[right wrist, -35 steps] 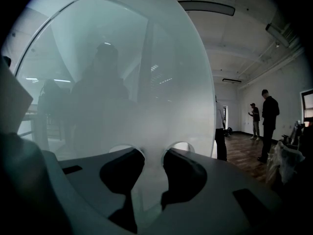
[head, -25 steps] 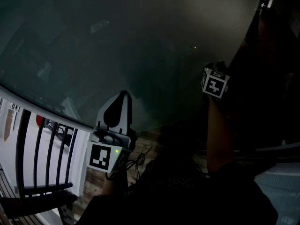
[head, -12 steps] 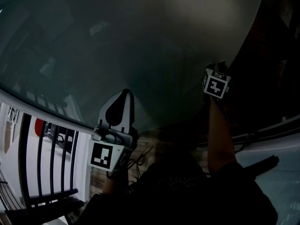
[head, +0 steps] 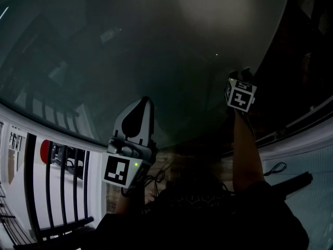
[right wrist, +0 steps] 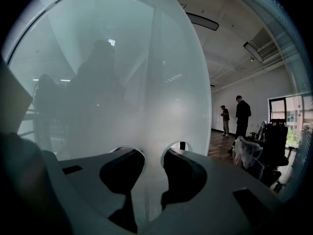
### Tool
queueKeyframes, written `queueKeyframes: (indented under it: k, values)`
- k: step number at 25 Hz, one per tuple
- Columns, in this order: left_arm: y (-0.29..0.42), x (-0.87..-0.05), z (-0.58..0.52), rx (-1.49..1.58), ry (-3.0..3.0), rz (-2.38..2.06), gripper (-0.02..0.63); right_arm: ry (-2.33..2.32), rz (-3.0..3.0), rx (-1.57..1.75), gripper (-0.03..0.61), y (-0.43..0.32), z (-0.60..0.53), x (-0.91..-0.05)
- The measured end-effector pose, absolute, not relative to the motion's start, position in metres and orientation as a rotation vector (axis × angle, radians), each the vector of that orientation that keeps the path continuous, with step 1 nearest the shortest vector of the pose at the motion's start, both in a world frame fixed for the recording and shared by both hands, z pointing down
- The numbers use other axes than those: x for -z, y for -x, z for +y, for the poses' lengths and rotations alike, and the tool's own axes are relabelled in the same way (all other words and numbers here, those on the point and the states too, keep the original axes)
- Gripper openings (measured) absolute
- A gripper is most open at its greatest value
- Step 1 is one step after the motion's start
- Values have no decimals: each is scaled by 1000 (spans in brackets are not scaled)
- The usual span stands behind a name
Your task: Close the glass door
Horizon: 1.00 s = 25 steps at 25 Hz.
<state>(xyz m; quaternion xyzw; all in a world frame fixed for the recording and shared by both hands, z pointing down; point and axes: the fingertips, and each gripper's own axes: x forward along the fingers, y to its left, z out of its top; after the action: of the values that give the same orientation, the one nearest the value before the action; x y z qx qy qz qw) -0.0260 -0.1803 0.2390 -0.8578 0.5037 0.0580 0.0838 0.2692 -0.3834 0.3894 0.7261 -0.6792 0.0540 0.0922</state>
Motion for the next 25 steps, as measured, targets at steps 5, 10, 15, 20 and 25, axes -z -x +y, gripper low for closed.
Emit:
queueKeyframes:
  k: [5,10,15,20,25]
  values:
    - [17,-243,-170,-170,2597,1457,2,-2164,-2006,-156,124,-277,-361,-391]
    - [14,-237,-156,-180,2604,1427,2,-2162,-2014,-141,124,-274,-340,-387]
    - [14,-230,-136,-185,2592,1424,2,-2150,-2029,-132,124,-269,-316,-384]
    - [4,-240,-121,-138,2563,1456,2,-2112,-2074,-131,124,-271,-297,-384]
    - [-14,-241,-116,-143,2533,1530,2,-2081,-2111,-127,124,-286,-278,-382]
